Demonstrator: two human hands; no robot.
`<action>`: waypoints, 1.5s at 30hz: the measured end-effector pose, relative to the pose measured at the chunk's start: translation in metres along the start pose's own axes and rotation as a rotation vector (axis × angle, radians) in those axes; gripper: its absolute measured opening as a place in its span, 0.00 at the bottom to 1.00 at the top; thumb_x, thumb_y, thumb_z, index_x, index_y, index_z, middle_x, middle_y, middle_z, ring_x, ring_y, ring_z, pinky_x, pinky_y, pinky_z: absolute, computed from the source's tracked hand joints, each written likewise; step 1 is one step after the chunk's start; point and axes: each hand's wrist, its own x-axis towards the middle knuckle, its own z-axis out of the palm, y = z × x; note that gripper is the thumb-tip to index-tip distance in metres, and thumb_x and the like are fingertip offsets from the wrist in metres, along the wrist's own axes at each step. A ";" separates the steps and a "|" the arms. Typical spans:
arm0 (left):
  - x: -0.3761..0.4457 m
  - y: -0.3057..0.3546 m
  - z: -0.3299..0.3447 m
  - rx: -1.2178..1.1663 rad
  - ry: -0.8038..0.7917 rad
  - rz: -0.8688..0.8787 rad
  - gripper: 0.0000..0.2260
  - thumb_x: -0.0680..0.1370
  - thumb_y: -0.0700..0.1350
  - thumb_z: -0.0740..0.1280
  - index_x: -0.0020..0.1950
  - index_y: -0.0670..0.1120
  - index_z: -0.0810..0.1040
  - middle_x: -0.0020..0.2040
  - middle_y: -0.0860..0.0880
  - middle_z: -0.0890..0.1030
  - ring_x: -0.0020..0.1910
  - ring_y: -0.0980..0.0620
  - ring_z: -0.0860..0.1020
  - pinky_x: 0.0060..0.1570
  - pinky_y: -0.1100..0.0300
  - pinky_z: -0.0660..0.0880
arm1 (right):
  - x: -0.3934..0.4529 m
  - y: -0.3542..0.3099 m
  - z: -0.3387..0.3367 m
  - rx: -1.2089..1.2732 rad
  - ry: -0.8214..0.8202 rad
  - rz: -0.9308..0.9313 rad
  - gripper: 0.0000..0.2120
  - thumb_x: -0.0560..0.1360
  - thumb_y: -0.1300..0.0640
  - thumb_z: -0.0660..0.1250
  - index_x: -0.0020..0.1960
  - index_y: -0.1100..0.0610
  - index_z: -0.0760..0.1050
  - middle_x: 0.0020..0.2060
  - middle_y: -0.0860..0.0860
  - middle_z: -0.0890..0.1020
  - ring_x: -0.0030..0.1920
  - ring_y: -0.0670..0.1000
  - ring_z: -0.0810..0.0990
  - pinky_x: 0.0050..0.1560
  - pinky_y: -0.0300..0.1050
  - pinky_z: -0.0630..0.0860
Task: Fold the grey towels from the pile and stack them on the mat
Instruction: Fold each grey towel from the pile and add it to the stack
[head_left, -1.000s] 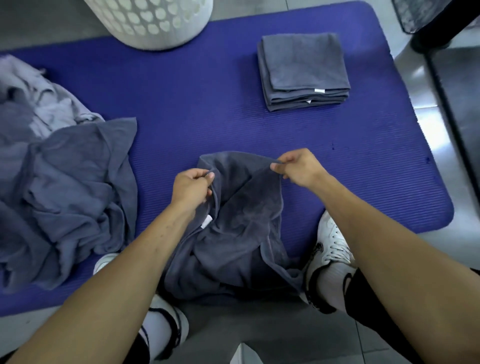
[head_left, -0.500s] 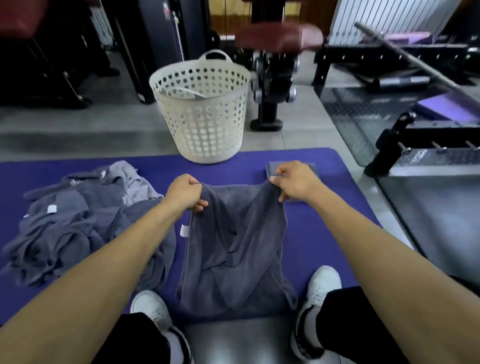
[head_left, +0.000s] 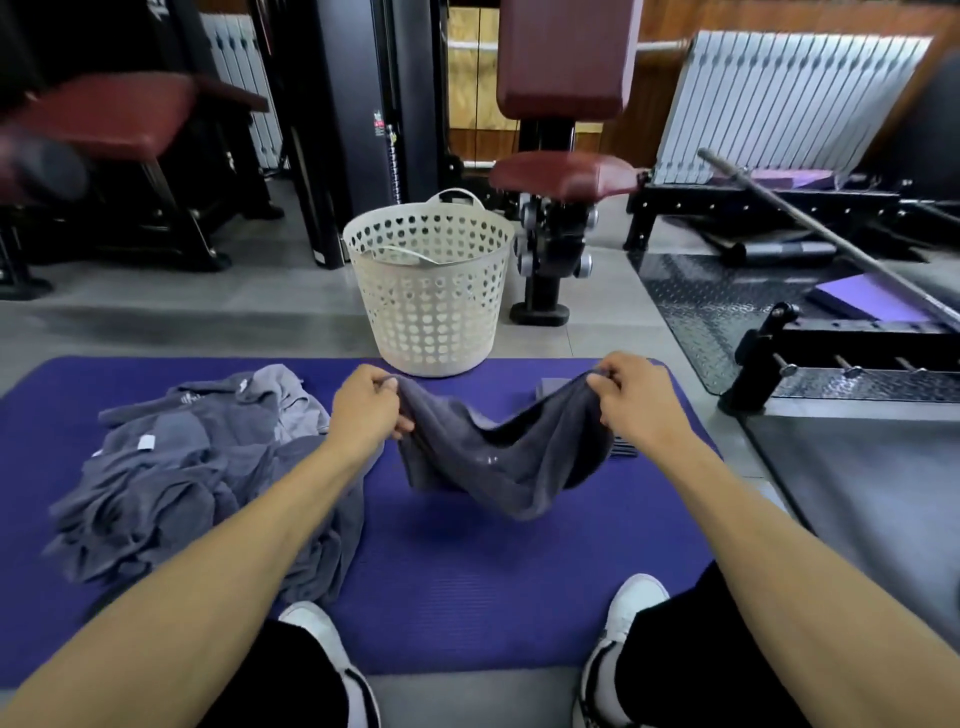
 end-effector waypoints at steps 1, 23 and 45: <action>-0.002 0.000 0.001 0.000 0.059 0.013 0.06 0.83 0.41 0.57 0.49 0.45 0.71 0.37 0.43 0.80 0.34 0.46 0.81 0.36 0.53 0.75 | -0.001 0.002 -0.001 0.003 0.024 0.015 0.06 0.80 0.56 0.62 0.45 0.55 0.73 0.34 0.52 0.80 0.38 0.54 0.79 0.37 0.47 0.71; 0.087 0.004 0.017 -0.157 0.148 0.032 0.10 0.81 0.39 0.61 0.41 0.50 0.72 0.42 0.50 0.78 0.44 0.50 0.79 0.54 0.50 0.79 | 0.056 0.032 0.033 0.426 0.016 0.206 0.08 0.74 0.43 0.61 0.42 0.45 0.75 0.42 0.51 0.85 0.48 0.57 0.84 0.55 0.61 0.80; -0.070 -0.173 0.015 0.370 -0.326 -0.112 0.09 0.78 0.38 0.64 0.39 0.48 0.75 0.39 0.49 0.79 0.42 0.49 0.76 0.44 0.58 0.68 | -0.120 0.104 0.104 0.038 -0.374 0.364 0.08 0.80 0.57 0.65 0.45 0.60 0.77 0.38 0.56 0.82 0.43 0.57 0.79 0.43 0.45 0.72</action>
